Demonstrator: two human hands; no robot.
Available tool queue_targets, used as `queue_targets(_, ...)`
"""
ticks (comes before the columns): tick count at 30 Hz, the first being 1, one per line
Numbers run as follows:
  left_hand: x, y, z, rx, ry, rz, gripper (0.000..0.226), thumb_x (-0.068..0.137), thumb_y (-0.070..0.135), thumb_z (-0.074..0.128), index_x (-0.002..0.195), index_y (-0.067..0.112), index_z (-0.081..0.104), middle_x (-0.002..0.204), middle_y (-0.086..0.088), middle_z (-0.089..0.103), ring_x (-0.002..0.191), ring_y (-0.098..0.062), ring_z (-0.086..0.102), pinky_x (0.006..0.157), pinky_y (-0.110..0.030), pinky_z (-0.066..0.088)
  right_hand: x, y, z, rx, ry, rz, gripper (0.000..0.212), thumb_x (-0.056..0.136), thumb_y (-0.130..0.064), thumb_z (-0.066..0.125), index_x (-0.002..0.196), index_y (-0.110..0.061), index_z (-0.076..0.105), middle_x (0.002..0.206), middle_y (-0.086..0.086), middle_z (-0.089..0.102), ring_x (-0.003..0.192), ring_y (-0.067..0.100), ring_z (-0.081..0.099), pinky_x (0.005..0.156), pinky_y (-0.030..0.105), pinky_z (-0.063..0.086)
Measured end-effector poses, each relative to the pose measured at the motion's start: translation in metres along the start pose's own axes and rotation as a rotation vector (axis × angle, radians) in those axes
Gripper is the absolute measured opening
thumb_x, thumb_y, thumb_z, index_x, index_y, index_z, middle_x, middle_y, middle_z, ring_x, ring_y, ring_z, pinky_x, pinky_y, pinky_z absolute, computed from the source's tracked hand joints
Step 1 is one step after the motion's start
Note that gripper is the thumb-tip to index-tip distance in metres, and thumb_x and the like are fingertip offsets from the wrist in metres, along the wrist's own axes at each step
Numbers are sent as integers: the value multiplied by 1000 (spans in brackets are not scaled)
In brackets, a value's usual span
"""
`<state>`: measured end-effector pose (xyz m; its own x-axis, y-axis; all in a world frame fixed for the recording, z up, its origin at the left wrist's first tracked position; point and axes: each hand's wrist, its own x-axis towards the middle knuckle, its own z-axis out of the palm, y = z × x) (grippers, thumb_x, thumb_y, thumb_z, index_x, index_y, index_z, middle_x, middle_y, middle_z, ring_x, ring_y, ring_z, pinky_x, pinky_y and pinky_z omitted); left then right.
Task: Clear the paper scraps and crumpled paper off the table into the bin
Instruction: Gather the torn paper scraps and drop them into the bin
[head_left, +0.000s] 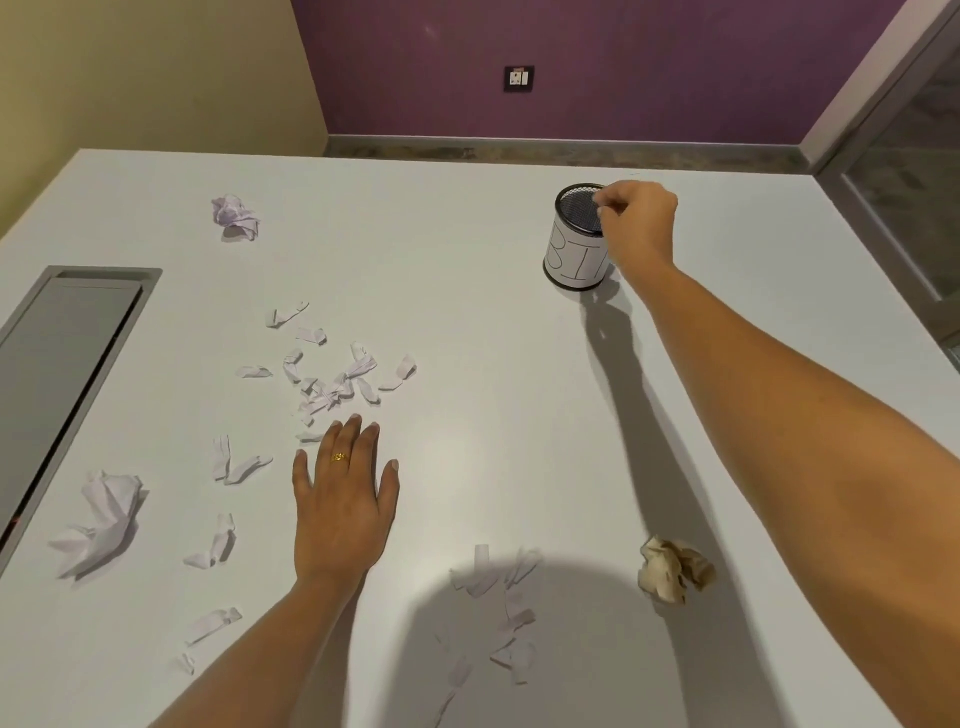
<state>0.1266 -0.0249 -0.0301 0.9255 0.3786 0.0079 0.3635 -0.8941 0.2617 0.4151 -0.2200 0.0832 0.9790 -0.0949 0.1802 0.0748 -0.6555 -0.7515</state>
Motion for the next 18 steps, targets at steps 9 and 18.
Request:
queue_targets(9, 0, -1, 2, -15, 36, 17, 48, 92, 36, 33, 131, 11, 46, 143, -9, 45, 137, -27, 34, 111, -54, 21, -82, 19, 0, 79, -95, -47, 24, 86, 3, 51, 99, -3, 71, 103, 12, 71, 92, 20, 65, 84, 15, 47)
queue_targets(18, 1, -1, 5, -60, 39, 24, 41, 95, 27, 42, 132, 11, 45, 146, -7, 41, 140, -26, 28, 113, -53, 16, -212, 49, -16, 181, -506, 71, 12, 82, -2, 66, 91, -6, 73, 93, 18, 72, 80, 23, 69, 63, 0, 44)
